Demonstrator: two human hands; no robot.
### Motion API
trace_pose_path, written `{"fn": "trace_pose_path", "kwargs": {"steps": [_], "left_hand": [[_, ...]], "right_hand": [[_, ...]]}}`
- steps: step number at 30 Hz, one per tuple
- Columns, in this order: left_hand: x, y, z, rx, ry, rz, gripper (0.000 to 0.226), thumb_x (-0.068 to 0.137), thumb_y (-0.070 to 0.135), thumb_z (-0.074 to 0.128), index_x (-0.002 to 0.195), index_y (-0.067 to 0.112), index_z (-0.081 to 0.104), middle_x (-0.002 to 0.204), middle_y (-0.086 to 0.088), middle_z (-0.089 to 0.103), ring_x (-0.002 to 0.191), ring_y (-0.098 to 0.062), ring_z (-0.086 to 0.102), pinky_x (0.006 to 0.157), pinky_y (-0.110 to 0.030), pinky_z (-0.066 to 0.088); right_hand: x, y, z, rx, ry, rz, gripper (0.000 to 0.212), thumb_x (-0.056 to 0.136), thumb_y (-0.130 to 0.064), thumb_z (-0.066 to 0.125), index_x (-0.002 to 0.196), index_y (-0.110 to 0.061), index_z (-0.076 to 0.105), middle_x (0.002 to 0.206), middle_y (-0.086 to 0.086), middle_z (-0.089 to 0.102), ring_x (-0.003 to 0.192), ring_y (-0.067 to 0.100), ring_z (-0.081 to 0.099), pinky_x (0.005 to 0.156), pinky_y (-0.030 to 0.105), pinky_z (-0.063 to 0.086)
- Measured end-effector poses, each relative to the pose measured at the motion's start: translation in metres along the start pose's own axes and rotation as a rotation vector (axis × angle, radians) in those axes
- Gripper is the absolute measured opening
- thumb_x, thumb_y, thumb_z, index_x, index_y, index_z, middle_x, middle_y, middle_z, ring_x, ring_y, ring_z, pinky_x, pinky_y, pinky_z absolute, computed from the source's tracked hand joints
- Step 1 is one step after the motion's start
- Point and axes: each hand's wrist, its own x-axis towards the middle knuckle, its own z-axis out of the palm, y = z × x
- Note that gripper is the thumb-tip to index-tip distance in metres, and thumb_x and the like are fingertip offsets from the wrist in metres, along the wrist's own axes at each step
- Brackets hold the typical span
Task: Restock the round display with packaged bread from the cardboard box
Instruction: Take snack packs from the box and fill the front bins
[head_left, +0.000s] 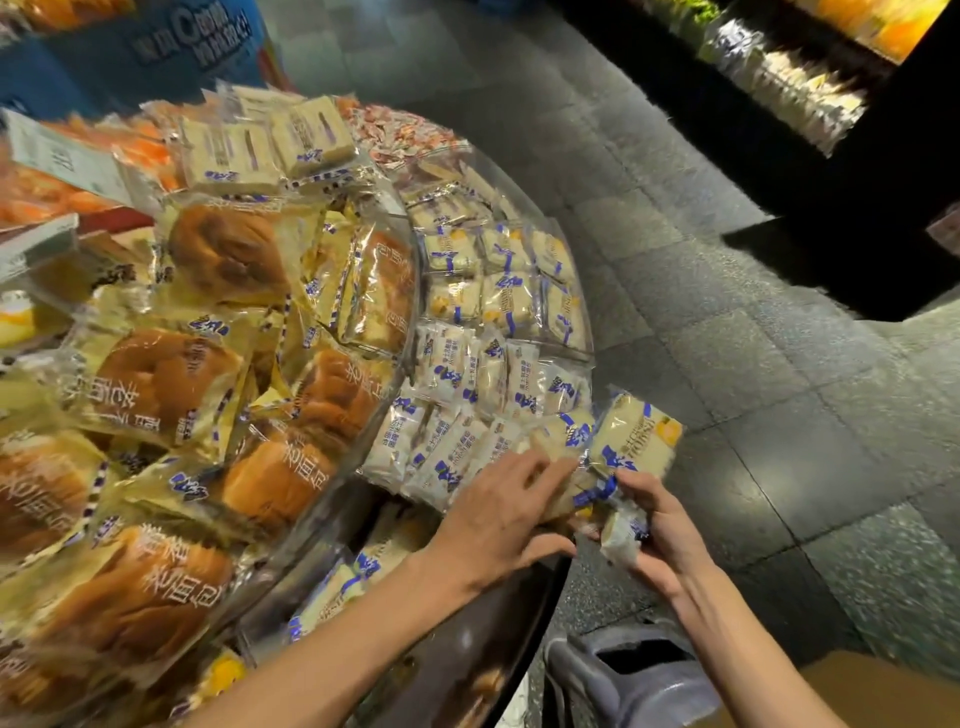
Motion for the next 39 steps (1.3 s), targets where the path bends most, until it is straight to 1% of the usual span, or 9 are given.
{"fn": "trace_pose_path", "kwargs": {"steps": [4,8,12,16,20,27,30,34,39], "left_hand": [[-0.01,-0.008,-0.008,-0.008,0.056,-0.025,0.075,0.071,0.008,0.082,0.131,0.019,0.038,0.104,-0.012,0.064,0.089,-0.031,0.065,0.073,-0.042,0.058],[-0.021,-0.018,-0.031,-0.232,0.135,-0.328,0.041,0.093,0.019,0.062,0.131,0.018,0.049,0.106,-0.008,0.069,0.09,-0.024,0.065,0.08,-0.038,0.053],[-0.026,-0.045,-0.053,-0.458,0.236,-0.798,0.024,0.1,0.038,0.053,0.116,0.022,0.062,0.092,0.005,0.071,0.065,0.0,0.061,0.056,-0.022,0.046],[-0.029,-0.062,-0.055,-0.47,0.318,-1.017,0.032,0.1,0.037,0.054,0.122,0.017,0.064,0.12,-0.003,0.067,0.103,-0.016,0.058,0.084,-0.03,0.042],[-0.032,-0.067,-0.036,-0.224,0.332,-0.956,0.032,0.099,0.036,0.056,0.114,0.012,0.069,0.11,-0.002,0.064,0.099,-0.014,0.049,0.083,-0.03,0.037],[-0.032,-0.066,-0.028,0.145,0.438,-0.676,0.038,0.087,0.024,0.072,0.122,0.013,0.062,0.099,-0.006,0.056,0.09,-0.021,0.05,0.07,-0.036,0.048],[-0.025,-0.049,-0.042,-0.24,0.429,-0.634,0.036,0.094,0.039,0.065,0.123,0.019,0.061,0.107,0.001,0.059,0.095,-0.014,0.056,0.08,-0.029,0.047],[-0.016,-0.041,-0.054,-0.805,0.093,-0.745,0.06,0.081,0.063,0.068,0.127,0.026,0.059,0.092,0.006,0.065,0.078,-0.008,0.061,0.071,-0.02,0.044],[-0.039,-0.046,-0.065,-0.94,-0.029,-0.744,0.046,0.084,0.021,0.079,0.124,0.028,0.057,0.057,0.0,0.039,0.05,-0.011,0.035,0.058,-0.025,0.033]], "right_hand": [[0.001,0.001,0.006,-0.004,0.099,-0.011,0.054,0.057,-0.004,0.084,0.109,0.0,0.068,0.106,0.024,0.072,0.087,0.035,0.074,0.07,0.055,0.061],[0.0,-0.007,0.007,0.02,0.115,-0.074,0.031,0.075,-0.008,0.064,0.106,-0.005,0.064,0.101,0.019,0.075,0.085,0.033,0.075,0.074,0.056,0.057],[-0.003,-0.008,0.013,-0.007,0.109,-0.072,0.027,0.079,-0.007,0.053,0.104,-0.005,0.062,0.098,0.019,0.075,0.082,0.034,0.075,0.076,0.058,0.053],[-0.003,0.0,0.021,-0.037,0.105,-0.025,0.028,0.08,-0.006,0.054,0.107,-0.005,0.062,0.101,0.019,0.074,0.085,0.035,0.074,0.08,0.059,0.051],[0.0,0.008,0.025,-0.106,0.094,0.029,0.035,0.079,-0.005,0.061,0.114,-0.002,0.062,0.109,0.024,0.071,0.09,0.039,0.072,0.081,0.062,0.051],[-0.002,0.015,0.03,-0.135,0.04,0.042,0.089,0.031,-0.005,0.097,0.113,0.0,0.063,0.11,0.026,0.07,0.093,0.043,0.071,0.079,0.066,0.053],[-0.001,0.018,0.03,-0.157,0.008,0.071,0.088,0.027,-0.005,0.098,0.11,0.001,0.068,0.11,0.025,0.071,0.093,0.042,0.072,0.074,0.064,0.057],[-0.005,0.025,0.036,-0.241,-0.075,0.137,0.07,0.03,-0.006,0.096,0.098,-0.001,0.078,0.107,0.025,0.071,0.091,0.041,0.072,0.075,0.064,0.057],[-0.005,0.033,0.044,-0.351,-0.092,0.228,0.076,0.031,-0.005,0.095,0.103,0.006,0.073,0.107,0.029,0.07,0.089,0.042,0.071,0.079,0.064,0.056]]}}
